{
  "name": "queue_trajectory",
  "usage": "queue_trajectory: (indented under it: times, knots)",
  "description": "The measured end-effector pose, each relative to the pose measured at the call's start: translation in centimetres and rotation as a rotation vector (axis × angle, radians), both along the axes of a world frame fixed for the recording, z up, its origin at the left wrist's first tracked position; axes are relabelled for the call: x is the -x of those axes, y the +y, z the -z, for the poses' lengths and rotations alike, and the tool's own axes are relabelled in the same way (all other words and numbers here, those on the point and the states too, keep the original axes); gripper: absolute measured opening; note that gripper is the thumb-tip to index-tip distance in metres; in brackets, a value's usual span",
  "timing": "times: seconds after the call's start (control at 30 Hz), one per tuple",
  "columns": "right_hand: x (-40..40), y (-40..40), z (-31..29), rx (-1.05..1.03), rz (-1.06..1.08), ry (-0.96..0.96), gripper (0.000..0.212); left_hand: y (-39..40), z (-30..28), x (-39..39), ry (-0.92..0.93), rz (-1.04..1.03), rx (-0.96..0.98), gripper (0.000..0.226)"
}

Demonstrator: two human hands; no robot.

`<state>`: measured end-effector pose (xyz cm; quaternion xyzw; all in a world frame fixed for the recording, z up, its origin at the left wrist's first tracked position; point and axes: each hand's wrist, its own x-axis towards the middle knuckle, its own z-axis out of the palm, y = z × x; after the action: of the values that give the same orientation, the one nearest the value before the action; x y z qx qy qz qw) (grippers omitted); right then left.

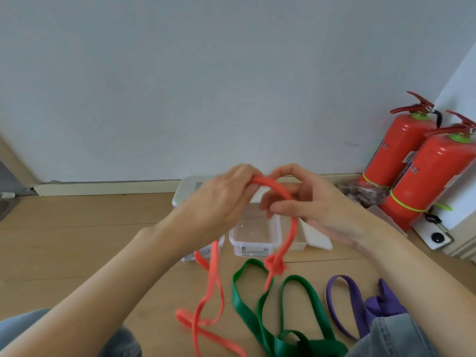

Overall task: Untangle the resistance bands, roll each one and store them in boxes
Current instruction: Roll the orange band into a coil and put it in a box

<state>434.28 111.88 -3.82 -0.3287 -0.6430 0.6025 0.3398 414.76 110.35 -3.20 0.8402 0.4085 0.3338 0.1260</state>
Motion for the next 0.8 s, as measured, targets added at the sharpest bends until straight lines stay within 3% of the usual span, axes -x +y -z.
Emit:
queue_trajectory:
  times: [0.07,0.17,0.3,0.47,0.6,0.8]
  knots:
    - [0.2,0.0,0.2,-0.013,0.059,-0.035,0.038,0.1,1.6,-0.3,0.113,0.030,0.097,0.020]
    - [0.3,-0.1,0.3,-0.048,0.108,-0.065,0.026,0.4,2.9,-0.2,0.067,0.050,0.232,0.011]
    - [-0.4,0.0,0.2,-0.033,0.059,-0.145,0.021,0.7,3.9,0.3,0.090,0.071,0.495,0.020]
    - [-0.7,-0.2,0.7,-0.055,-0.062,-0.434,0.024,0.7,2.5,1.6,-0.102,0.160,0.649,0.018]
    - [0.0,-0.5,0.8,-0.121,-0.030,-0.369,0.023,0.2,2.3,1.1,-0.073,0.278,0.713,0.017]
    - [-0.5,0.1,0.5,-0.115,0.198,-0.118,0.018,1.1,3.4,1.1,-0.043,0.207,0.693,0.005]
